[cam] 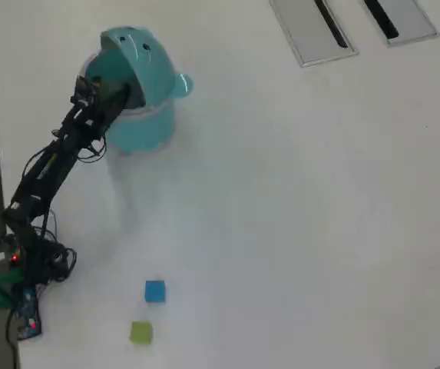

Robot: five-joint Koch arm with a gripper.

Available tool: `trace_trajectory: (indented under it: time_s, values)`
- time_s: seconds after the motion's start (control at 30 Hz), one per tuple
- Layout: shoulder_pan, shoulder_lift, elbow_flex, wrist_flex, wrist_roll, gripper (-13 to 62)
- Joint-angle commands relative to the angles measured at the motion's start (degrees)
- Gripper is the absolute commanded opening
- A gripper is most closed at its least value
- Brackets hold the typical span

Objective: Grasp RGB lego blocks and put them in the bin one by one.

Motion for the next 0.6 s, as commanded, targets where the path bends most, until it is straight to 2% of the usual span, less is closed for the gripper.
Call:
trace_trajectory:
  time_s: [0.0, 0.57]
  values:
    - [2.5, 5.1, -1.3, -2.5, -1.2, 32.2]
    - [23.3, 20.7, 7.0, 3.3, -0.5, 34.3]
